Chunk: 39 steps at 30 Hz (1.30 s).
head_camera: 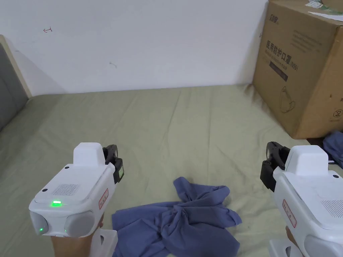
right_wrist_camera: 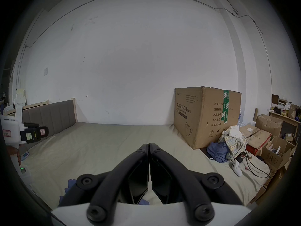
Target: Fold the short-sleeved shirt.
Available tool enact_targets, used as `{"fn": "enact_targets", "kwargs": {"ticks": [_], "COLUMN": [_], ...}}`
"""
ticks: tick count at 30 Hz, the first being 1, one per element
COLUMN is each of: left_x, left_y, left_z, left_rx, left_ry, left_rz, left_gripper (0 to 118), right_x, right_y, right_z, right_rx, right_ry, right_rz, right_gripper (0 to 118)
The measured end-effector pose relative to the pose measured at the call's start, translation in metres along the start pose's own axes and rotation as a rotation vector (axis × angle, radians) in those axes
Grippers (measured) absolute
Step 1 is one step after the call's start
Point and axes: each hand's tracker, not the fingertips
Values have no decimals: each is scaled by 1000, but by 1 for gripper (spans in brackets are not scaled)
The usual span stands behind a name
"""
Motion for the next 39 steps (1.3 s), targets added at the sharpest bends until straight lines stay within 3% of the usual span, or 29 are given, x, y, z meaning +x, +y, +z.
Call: {"fn": "enact_targets", "kwargs": {"ticks": [20, 22, 24, 25, 27, 29, 31, 34, 35, 37, 38, 39], "left_x": [-47, -46, -45, -43, -39, -36, -31, -22, -20, -16, -14, -12], "left_y": [-169, -183, -193, -197, -201, -205, -210, -210, -207, -202, -199, -196], "left_z": [-22, -24, -27, -25, -27, -31, -36, -36, -36, -33, -34, -35], "left_rx": [-707, -786, -811, -822, -817, -829, -848, -841, -833, -809, -788, -784], "left_ry": [17, 22, 42, 61, 72, 81, 85, 107, 112, 96, 61, 57], "left_rz": [217, 230, 245, 243, 231, 205, 176, 123, 114, 123, 158, 172], "left_gripper": [2, 30, 80, 94, 101, 100, 82, 70, 58, 16, 7, 6], "right_x": [-11, -13, -14, -15, -16, -17, -18, -18, -17, -16, -15, -14], "right_y": [-21, -24, -27, -28, -30, -32, -34, -38, -39, -43, -45, -49], "right_z": [-13, -14, -15, -16, -17, -19, -20, -22, -23, -27, -31, -35], "right_rx": [-63, -72, -81, -84, -93, -100, -107, -118, -124, -137, -152, -169], "right_ry": [29, 34, 41, 41, 44, 47, 49, 51, 52, 53, 51, 48], "right_rz": [8, 9, 11, 11, 12, 10, 9, 8, 7, 8, 10, 10], "right_gripper": [0, 0, 0, 0, 0, 0, 0, 0, 0, 0, 0, 0]}}
